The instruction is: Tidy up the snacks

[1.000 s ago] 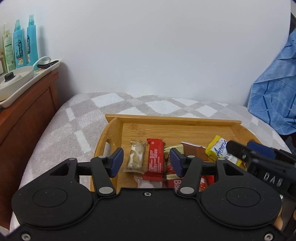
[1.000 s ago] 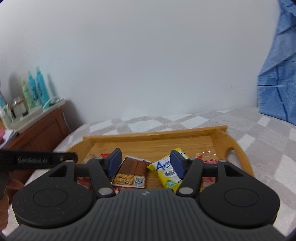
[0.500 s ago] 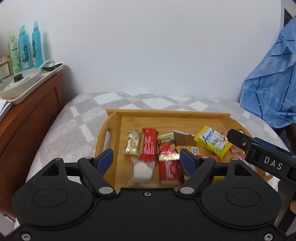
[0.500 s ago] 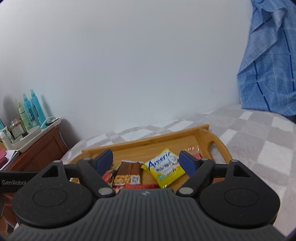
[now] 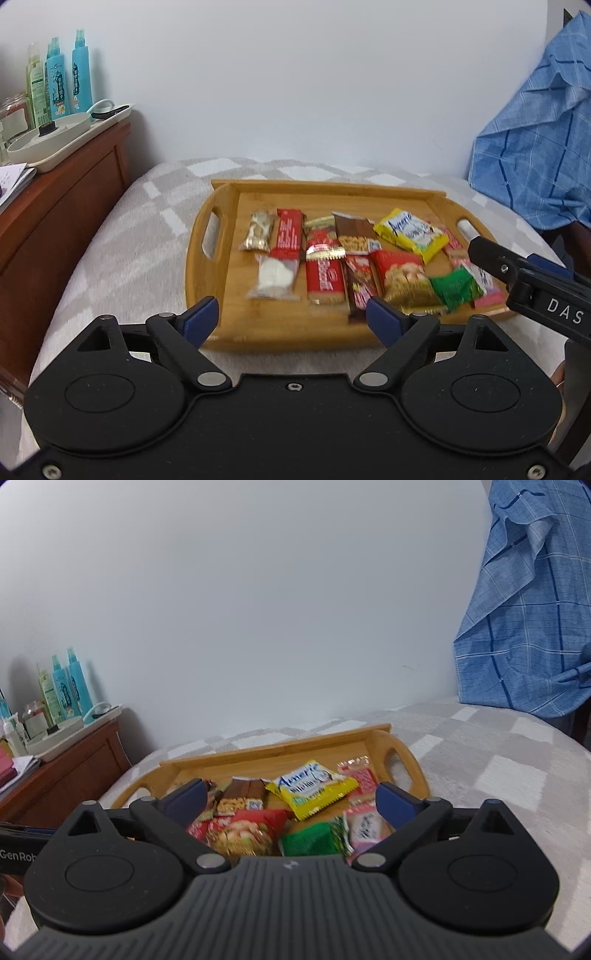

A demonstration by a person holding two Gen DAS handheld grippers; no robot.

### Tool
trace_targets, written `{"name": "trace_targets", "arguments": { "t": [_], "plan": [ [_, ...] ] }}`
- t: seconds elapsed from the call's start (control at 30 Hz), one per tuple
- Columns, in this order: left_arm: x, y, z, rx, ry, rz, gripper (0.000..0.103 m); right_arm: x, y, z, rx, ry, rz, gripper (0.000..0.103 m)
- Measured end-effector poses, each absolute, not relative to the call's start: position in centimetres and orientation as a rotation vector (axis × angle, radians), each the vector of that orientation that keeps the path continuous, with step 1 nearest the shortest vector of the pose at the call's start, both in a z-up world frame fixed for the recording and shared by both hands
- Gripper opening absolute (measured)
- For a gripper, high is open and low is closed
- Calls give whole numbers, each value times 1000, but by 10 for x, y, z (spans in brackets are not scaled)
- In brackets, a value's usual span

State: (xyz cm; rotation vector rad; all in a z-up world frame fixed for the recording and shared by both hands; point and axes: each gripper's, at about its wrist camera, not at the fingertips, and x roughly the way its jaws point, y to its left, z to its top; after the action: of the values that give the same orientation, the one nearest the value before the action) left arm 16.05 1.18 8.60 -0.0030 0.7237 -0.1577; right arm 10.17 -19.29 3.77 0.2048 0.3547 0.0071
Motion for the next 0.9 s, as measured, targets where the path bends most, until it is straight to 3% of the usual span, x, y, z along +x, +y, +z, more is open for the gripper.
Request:
{"name": "trace_targets", "arguments": {
  "t": [0.9],
  "plan": [
    [85,16,38,-51,808,-127,90,23,-192,1,149,420,5,103]
  ]
}}
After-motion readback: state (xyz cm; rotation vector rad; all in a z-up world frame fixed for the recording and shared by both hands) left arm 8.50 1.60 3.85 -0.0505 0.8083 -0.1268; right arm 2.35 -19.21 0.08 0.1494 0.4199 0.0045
